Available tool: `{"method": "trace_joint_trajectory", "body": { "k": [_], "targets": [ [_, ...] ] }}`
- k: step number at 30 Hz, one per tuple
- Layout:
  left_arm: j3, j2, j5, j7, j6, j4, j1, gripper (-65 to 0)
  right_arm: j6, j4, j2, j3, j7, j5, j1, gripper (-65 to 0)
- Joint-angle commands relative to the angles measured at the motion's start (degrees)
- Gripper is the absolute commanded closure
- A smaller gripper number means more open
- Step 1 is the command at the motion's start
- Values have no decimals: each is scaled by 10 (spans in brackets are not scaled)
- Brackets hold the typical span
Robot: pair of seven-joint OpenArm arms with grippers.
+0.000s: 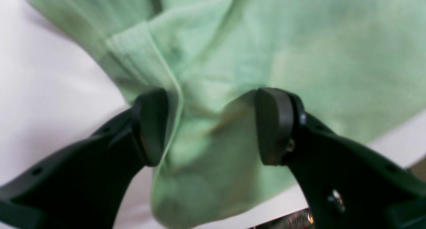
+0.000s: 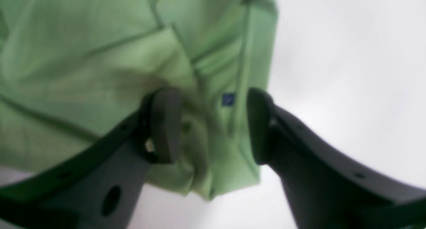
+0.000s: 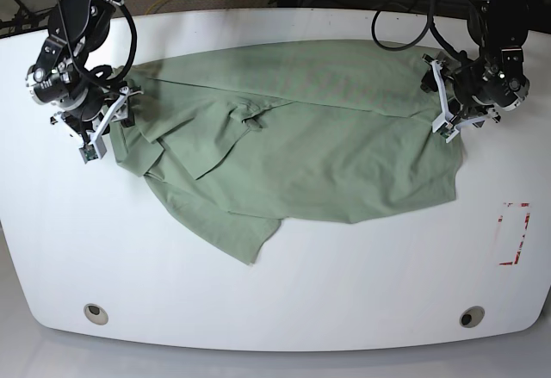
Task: Fold the T-shirt properly
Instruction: 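Slide both grippers along the shirt edges and grasp the hem corners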
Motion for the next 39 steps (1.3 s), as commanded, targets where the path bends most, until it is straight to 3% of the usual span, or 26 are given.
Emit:
{"method": "trace_joint_trajectory", "body": {
  "k": [1, 5, 9, 18, 28, 34, 36, 39],
  "targets": [
    [-6, -14, 12, 3, 0, -12, -3, -383, -1, -26, 10, -1, 5, 5, 42, -409],
    [-9, -17, 11, 3, 0, -17, 9, -383, -1, -117, 15, -1, 6, 4, 116, -484],
    [-8, -33, 8, -5, 0, -12, 23, -383, -1, -238, 27, -7, 20, 4, 200, -463],
    [-8, -32, 8, -21, 0, -12, 25, -383, -1, -470, 57, -120, 139, 4, 310, -460],
    [-8, -31, 7, -24, 0, 35, 23, -383, -1, -483, 32, -153, 173, 4, 291, -460],
    [-10, -3, 7, -13, 0, 116, 4, -385, -1, -484, 28, -154, 201, 4, 269, -457],
    [-18, -2, 7, 3, 0, 123, -11, -386, -1, -484, 27, -154, 212, 4, 267, -419],
    [-47, 12, 12, 9, 0, 117, -39, -389, -1, -485, 27, -154, 218, 4, 267, -258]
  ]
}}
